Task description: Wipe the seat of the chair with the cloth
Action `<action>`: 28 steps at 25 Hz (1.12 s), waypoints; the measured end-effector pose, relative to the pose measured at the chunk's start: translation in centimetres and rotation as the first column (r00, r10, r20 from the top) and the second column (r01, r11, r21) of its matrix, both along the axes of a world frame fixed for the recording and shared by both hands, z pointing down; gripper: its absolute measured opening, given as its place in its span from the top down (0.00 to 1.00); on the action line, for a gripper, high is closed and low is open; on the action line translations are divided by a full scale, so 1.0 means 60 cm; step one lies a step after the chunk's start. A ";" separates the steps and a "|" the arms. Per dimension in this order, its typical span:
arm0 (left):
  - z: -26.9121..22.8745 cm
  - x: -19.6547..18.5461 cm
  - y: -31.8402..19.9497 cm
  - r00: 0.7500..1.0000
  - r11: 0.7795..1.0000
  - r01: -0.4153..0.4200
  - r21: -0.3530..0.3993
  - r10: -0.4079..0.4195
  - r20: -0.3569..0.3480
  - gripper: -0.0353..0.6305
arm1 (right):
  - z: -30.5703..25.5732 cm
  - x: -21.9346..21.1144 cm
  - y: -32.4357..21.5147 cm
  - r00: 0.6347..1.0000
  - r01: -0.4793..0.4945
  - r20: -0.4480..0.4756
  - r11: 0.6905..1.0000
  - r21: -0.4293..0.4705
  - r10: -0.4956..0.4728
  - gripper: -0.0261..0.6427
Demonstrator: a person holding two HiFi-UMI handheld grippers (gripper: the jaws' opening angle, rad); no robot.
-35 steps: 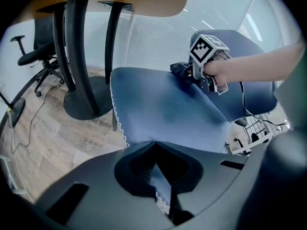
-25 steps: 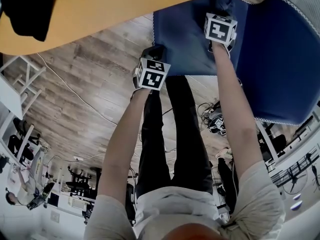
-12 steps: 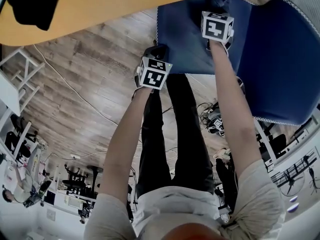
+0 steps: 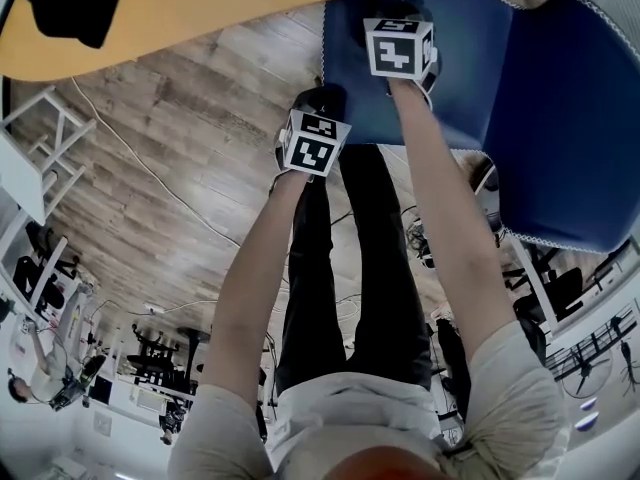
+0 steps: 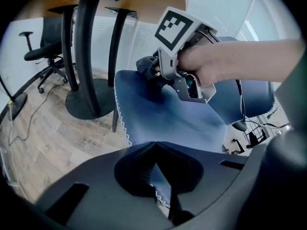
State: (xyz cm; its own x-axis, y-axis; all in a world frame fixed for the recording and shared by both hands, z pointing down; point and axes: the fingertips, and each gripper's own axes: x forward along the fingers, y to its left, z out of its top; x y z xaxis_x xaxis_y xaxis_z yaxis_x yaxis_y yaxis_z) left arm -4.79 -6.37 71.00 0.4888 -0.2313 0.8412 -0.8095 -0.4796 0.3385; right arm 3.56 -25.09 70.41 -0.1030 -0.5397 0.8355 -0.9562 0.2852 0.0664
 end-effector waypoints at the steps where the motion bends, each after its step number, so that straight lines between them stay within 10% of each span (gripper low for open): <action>1: 0.000 -0.001 0.000 1.000 1.000 0.001 -0.002 -0.001 0.000 0.91 | 0.000 -0.013 0.001 1.000 0.014 0.004 1.000 -0.001 -0.014 0.85; 8: 0.002 -0.002 0.000 1.000 1.000 -0.028 0.007 0.028 0.008 0.91 | -0.001 -0.090 0.010 0.961 0.272 -0.047 0.962 0.010 -0.271 0.85; 13: 0.005 -0.010 -0.002 1.000 1.000 0.000 0.006 0.000 0.001 0.91 | 0.002 -0.116 0.020 0.869 0.490 -0.099 0.872 0.023 -0.485 0.85; 21: 0.008 -0.009 0.000 0.999 1.000 -0.014 0.010 0.014 0.030 0.91 | 0.006 -0.144 0.071 0.472 0.874 -0.239 0.487 -0.001 -0.848 0.85; 28: 0.010 -0.009 0.003 0.998 0.999 -0.034 0.009 0.034 0.057 0.91 | 0.011 -0.138 0.131 0.093 0.992 -0.358 0.117 -0.048 -0.929 0.85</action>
